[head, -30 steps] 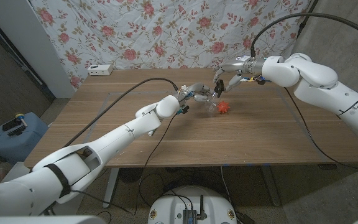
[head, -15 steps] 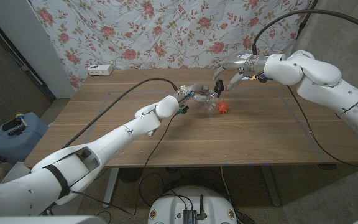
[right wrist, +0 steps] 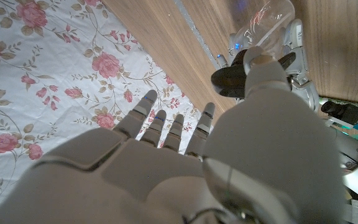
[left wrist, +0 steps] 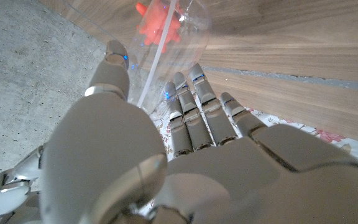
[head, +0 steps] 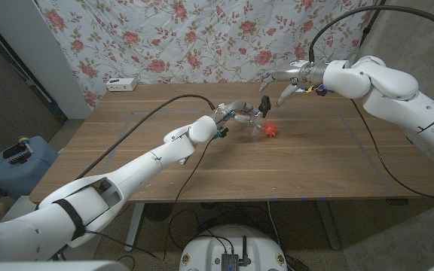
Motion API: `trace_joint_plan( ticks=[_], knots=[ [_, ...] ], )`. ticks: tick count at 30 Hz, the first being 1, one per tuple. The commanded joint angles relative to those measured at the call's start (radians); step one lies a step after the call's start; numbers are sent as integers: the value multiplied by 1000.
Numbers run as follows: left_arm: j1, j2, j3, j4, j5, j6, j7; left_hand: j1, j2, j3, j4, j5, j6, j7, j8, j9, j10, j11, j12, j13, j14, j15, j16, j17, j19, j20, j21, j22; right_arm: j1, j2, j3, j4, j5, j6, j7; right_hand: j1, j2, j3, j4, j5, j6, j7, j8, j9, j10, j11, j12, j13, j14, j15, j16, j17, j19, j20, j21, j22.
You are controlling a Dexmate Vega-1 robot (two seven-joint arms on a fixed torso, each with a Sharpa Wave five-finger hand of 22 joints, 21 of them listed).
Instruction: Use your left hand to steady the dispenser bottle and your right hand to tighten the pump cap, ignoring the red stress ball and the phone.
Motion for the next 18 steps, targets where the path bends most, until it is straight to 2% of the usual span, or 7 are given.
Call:
trace_joint_plan(
  ticks=[1, 7, 13, 18],
  knots=[
    [-1, -5, -2, 3, -1, 2, 11, -29, 85, 118, 114, 6, 63, -55, 6, 1, 24, -17, 6, 4, 6, -70, 6, 5, 1, -75, 0, 2, 7, -11, 18, 2, 4, -5, -3, -6, 1, -3, -1, 7, -13, 0, -2, -1, -1, 4, 4, 1, -1, -1, 6, 4, 2, -4, 3, 2],
    [4, -9, -7, 6, -2, -4, 31, -29, 86, 118, 114, 6, 64, -53, 6, 1, 25, -20, 7, 4, 6, -70, 6, 5, 1, -75, 0, 2, 3, -11, 30, 3, 16, -22, -12, -11, 2, -6, 2, 8, -26, -1, -2, -2, 6, 6, 8, 1, 2, -1, 8, 4, 9, -5, 7, 1],
    [14, -15, -14, 14, -11, -17, 50, -28, 85, 118, 113, 6, 66, -53, 7, 1, 26, -19, 7, 4, 5, -70, 5, 5, 2, -75, 0, 2, -11, -2, 44, 13, 45, -52, -40, -29, 12, -12, 14, 8, -45, -1, 2, -2, 19, 22, 15, 1, 3, 1, 10, 3, 39, -45, 16, 1],
    [22, -21, -18, 20, -18, -24, 64, -27, 85, 118, 113, 7, 63, -57, 5, 1, 28, -18, 7, 4, 4, -72, 4, 5, 2, -75, 0, 2, -32, 1, 55, 8, 58, -99, -67, -45, 22, -16, 24, 4, -48, -1, 6, -2, 36, 35, 21, 0, 8, 2, 13, 3, 57, -60, 20, 0]
  ],
)
